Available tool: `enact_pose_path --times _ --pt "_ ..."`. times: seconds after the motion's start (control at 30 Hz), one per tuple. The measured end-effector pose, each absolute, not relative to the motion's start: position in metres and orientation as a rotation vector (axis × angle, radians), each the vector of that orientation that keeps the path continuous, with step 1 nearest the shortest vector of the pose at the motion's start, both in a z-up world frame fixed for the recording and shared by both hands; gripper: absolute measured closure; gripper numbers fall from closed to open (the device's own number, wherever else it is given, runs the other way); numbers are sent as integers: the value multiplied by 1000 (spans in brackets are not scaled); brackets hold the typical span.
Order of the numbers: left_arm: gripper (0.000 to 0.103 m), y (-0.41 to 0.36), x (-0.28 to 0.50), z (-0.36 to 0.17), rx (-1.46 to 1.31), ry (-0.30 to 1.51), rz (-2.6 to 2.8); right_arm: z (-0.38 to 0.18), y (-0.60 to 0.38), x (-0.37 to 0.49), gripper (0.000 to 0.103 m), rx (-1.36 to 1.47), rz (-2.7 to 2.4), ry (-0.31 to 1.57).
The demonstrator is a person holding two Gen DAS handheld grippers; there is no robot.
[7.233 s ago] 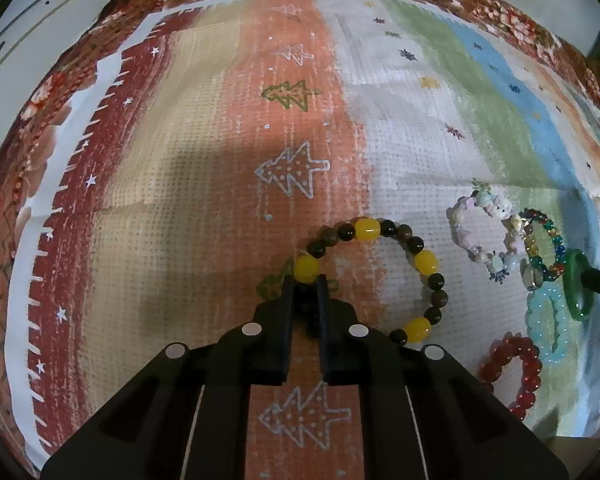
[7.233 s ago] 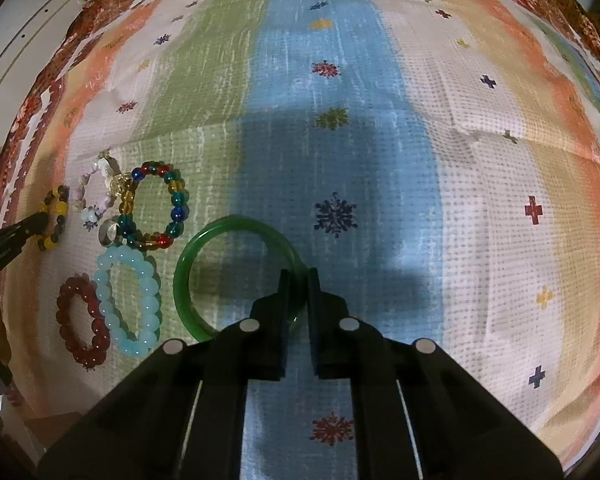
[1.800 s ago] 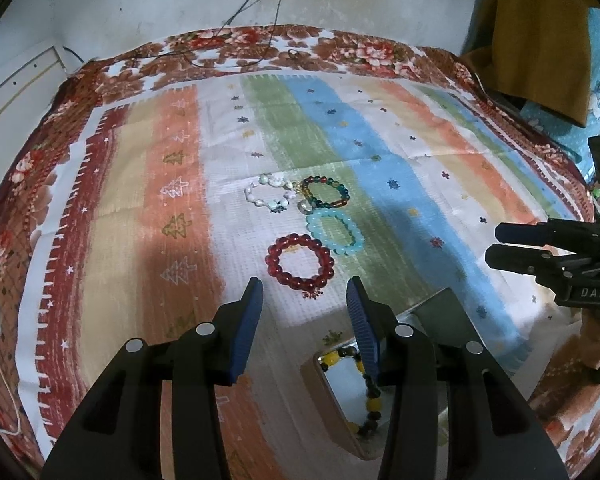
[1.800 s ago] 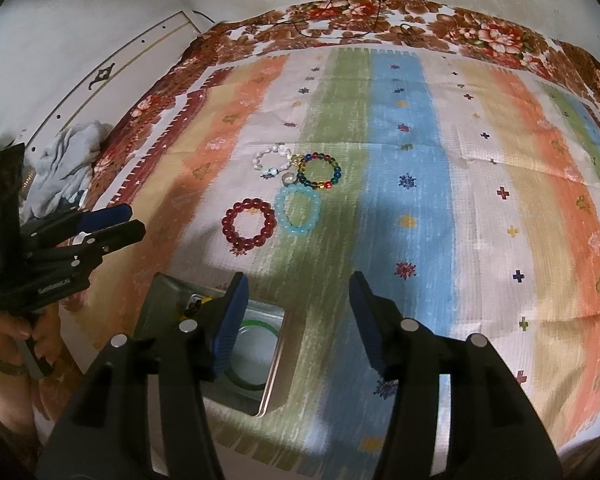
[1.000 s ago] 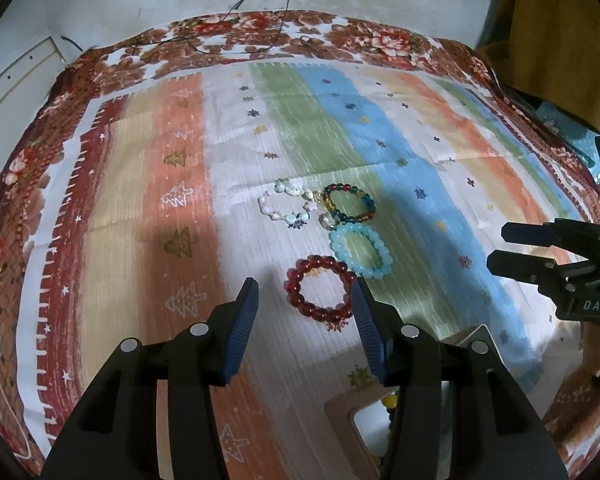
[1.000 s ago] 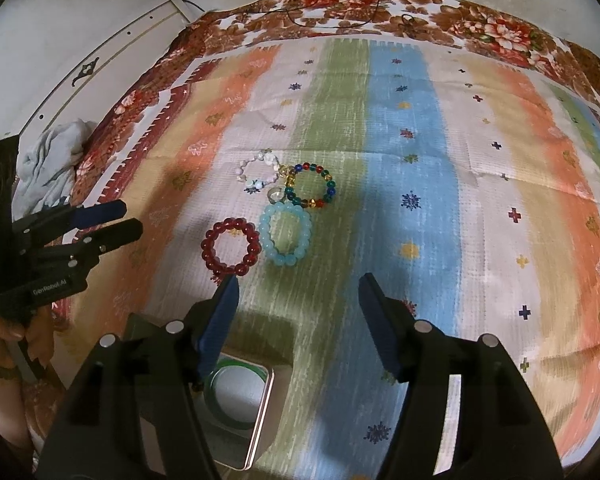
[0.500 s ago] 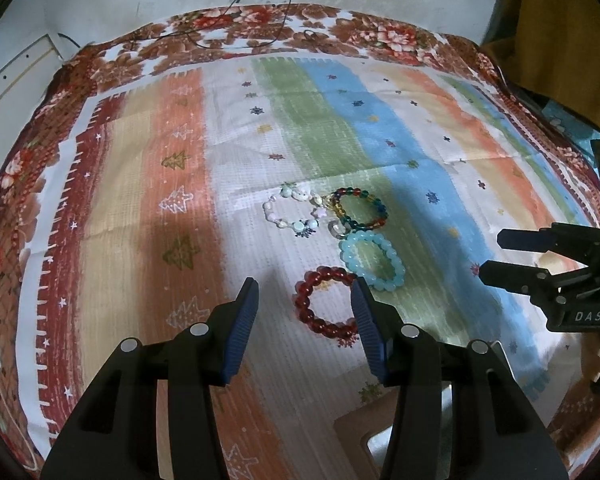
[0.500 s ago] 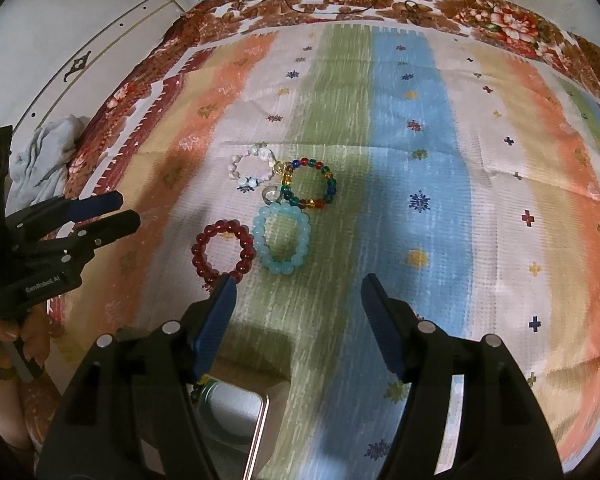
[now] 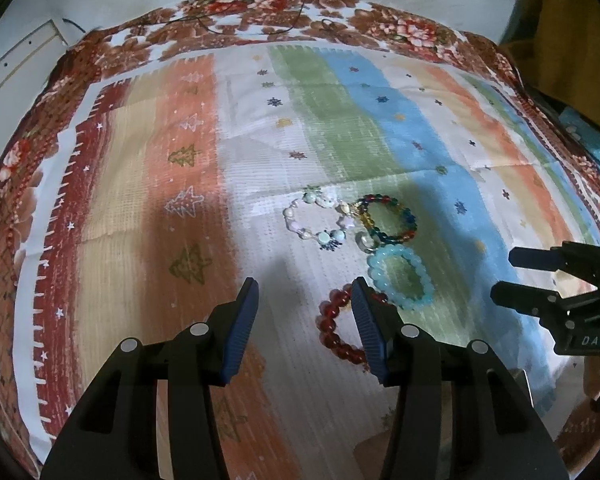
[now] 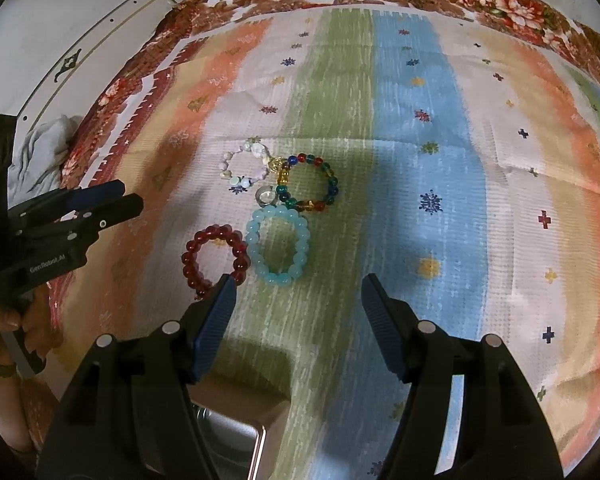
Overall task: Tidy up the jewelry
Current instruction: 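Move left gripper to white bead bracelet while right gripper moves to light blue bracelet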
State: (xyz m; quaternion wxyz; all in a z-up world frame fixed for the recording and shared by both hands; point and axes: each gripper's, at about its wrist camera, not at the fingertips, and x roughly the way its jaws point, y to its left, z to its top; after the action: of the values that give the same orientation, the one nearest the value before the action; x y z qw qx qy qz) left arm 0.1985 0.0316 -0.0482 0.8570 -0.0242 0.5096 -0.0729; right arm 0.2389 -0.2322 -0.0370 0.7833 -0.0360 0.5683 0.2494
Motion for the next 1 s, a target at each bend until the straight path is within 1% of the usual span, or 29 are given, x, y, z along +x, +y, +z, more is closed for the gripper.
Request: enact_pose_path --times 0.37,0.9,1.0 --pt "55 34 218 -57 -66 1090 -159 -47 -225 251 38 -81 538 1253" --pt "52 31 246 -76 -99 1133 -182 -64 -216 266 38 -82 542 1297" --pt "51 30 252 -79 -97 1137 -179 -66 -214 268 36 -86 541 1302"
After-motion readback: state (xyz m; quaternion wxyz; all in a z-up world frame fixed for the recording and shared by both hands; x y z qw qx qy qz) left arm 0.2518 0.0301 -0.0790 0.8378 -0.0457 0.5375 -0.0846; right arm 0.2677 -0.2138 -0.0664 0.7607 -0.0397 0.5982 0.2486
